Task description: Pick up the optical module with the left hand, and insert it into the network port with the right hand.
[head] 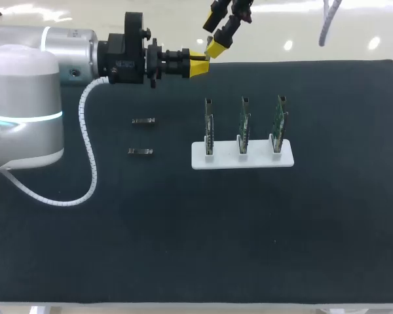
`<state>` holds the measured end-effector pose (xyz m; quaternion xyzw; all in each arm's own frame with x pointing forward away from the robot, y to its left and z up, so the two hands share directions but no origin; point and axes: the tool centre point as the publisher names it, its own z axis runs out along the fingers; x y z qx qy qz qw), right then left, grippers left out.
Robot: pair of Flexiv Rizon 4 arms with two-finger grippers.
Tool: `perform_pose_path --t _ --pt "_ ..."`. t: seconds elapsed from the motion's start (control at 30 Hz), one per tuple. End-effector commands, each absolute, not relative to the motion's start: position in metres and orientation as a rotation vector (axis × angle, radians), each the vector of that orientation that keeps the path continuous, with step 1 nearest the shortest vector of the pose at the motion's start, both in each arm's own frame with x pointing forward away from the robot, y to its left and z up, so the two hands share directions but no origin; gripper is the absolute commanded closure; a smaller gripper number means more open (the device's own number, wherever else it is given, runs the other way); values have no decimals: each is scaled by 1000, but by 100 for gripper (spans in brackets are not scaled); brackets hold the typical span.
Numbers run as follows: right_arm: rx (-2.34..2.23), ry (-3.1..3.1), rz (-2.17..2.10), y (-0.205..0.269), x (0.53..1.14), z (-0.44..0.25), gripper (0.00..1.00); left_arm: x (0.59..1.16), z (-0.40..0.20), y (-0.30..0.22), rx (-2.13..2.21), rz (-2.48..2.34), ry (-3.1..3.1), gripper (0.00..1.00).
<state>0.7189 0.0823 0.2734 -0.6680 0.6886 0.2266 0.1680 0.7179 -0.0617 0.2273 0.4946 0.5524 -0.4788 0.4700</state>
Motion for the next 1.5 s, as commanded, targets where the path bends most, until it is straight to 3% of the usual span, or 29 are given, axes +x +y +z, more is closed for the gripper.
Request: perform_pose_path --t 0.03,0.1,0.13,0.17,0.23,0.3,0.43,1.17,1.4,1.5 --pt "-1898 1961 646 81 720 273 17 716 227 -62 1206 -1168 1353 100" --pt "-1899 1963 645 80 720 273 18 716 227 -62 1206 -1168 1353 100" --pt "-1899 1963 645 80 720 273 37 716 227 -62 1206 -1168 1353 100" --pt "-1899 1964 645 80 721 273 44 716 227 -62 1206 -1168 1353 100" --pt "-1898 1965 646 80 721 273 44 716 227 -62 1206 -1168 1353 100" --pt "-1899 1964 649 80 721 272 34 716 227 -62 1206 -1168 1353 100" --pt "-1900 1964 657 81 722 270 50 716 227 -62 1206 -1168 1353 100" --pt "-1913 1957 672 85 726 268 55 716 227 -62 1206 -1168 1353 100" --pt "-1914 1974 672 85 727 266 62 716 227 -62 1206 -1168 1353 100" --pt "-1913 1979 672 84 727 266 58 716 227 -62 1206 -1168 1353 100"
